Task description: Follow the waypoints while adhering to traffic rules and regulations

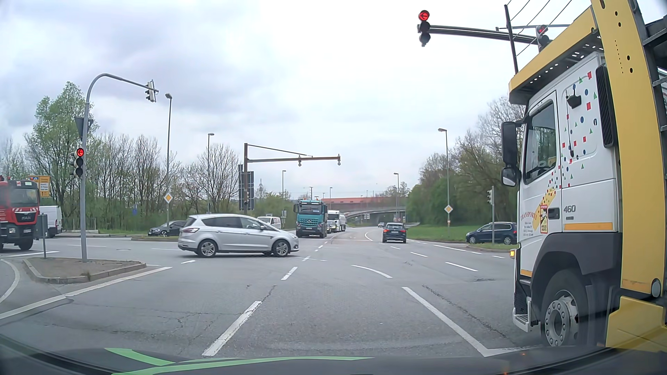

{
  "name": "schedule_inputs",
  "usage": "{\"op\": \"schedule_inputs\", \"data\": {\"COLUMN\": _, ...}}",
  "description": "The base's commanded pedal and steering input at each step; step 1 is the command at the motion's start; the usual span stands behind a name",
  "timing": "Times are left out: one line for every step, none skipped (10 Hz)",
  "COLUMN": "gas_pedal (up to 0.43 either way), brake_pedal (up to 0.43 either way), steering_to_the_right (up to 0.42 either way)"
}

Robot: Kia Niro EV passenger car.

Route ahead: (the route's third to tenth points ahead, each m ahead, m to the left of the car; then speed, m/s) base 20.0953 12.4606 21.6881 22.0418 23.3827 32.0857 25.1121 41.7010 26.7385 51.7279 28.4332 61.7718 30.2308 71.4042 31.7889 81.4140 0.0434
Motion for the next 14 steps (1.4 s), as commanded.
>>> {"op": "schedule_inputs", "data": {"gas_pedal": 0.0, "brake_pedal": 0.25, "steering_to_the_right": 0.008}}
{"op": "schedule_inputs", "data": {"gas_pedal": 0.0, "brake_pedal": 0.25, "steering_to_the_right": 0.008}}
{"op": "schedule_inputs", "data": {"gas_pedal": 0.0, "brake_pedal": 0.256, "steering_to_the_right": 0.008}}
{"op": "schedule_inputs", "data": {"gas_pedal": 0.0, "brake_pedal": 0.256, "steering_to_the_right": 0.007}}
{"op": "schedule_inputs", "data": {"gas_pedal": 0.0, "brake_pedal": 0.256, "steering_to_the_right": 0.008}}
{"op": "schedule_inputs", "data": {"gas_pedal": 0.0, "brake_pedal": 0.262, "steering_to_the_right": 0.008}}
{"op": "schedule_inputs", "data": {"gas_pedal": 0.0, "brake_pedal": 0.262, "steering_to_the_right": 0.008}}
{"op": "schedule_inputs", "data": {"gas_pedal": 0.0, "brake_pedal": 0.262, "steering_to_the_right": 0.007}}
{"op": "schedule_inputs", "data": {"gas_pedal": 0.0, "brake_pedal": 0.262, "steering_to_the_right": 0.008}}
{"op": "schedule_inputs", "data": {"gas_pedal": 0.0, "brake_pedal": 0.268, "steering_to_the_right": 0.008}}
{"op": "schedule_inputs", "data": {"gas_pedal": 0.0, "brake_pedal": 0.268, "steering_to_the_right": 0.007}}
{"op": "schedule_inputs", "data": {"gas_pedal": 0.0, "brake_pedal": 0.268, "steering_to_the_right": 0.008}}
{"op": "schedule_inputs", "data": {"gas_pedal": 0.0, "brake_pedal": 0.274, "steering_to_the_right": 0.007}}
{"op": "schedule_inputs", "data": {"gas_pedal": 0.0, "brake_pedal": 0.274, "steering_to_the_right": 0.007}}
